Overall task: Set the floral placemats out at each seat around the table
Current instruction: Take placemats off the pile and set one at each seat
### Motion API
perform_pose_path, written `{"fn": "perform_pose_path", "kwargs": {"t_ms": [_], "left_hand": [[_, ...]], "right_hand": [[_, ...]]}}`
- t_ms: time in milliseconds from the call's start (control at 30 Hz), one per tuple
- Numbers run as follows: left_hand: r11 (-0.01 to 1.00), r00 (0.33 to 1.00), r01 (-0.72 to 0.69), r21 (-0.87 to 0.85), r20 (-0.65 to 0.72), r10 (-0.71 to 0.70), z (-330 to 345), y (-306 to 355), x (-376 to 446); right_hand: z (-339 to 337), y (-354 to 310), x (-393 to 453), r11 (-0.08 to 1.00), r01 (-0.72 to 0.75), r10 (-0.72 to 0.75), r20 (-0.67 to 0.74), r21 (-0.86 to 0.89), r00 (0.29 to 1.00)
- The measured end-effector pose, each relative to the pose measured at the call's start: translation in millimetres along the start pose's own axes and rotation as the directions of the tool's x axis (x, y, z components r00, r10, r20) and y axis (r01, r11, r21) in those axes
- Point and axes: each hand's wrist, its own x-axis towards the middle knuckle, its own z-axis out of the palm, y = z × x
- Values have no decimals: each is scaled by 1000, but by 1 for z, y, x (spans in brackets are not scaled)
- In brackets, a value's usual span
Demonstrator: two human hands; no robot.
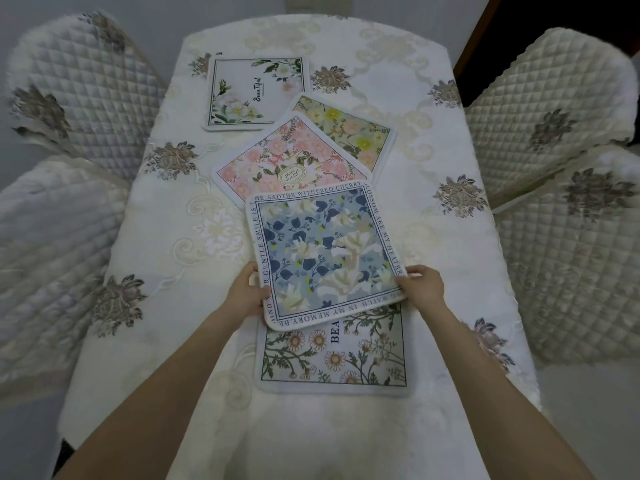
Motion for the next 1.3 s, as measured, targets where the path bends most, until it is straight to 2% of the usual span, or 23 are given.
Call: {"fn": "perform_pose_path", "kwargs": {"t_ms": [100, 233, 367, 567, 833, 900, 1033, 1300], "left_hand": [[959, 978, -143, 243, -116, 175, 5, -4, -10], [900, 957, -191, 392, -131, 260, 9, -9, -23], [864, 963, -165, 476, -111, 245, 9, -20, -34], [812, 970, -121, 571, -105, 218, 6, -41, -55], [780, 973, -81, 621, -119, 195, 4, -57, -69], [775, 967, -77, 628, -142, 211, 8, -56, -70], [765, 949, -94, 638, -175, 263, 20, -50, -71], [743, 949, -128, 657, -137, 284, 22, -46, -69]], "right_hand": [[-1, 11, -21, 992, 76, -74, 26, -99, 997], [-8, 26, -43, 963, 145, -138, 43, -226, 989], [-17, 35, -62, 925, 163, -138, 97, -344, 986], [-18, 51, -85, 857, 113, -21, 184, -503, 983], [-14, 64, -102, 735, 160, 77, 315, -659, 946], [-12, 62, -99, 735, 150, 56, 280, -662, 958], [-4, 53, -91, 825, 135, -83, 118, -548, 990], [-1, 50, -84, 840, 136, -110, 80, -525, 991]]}}
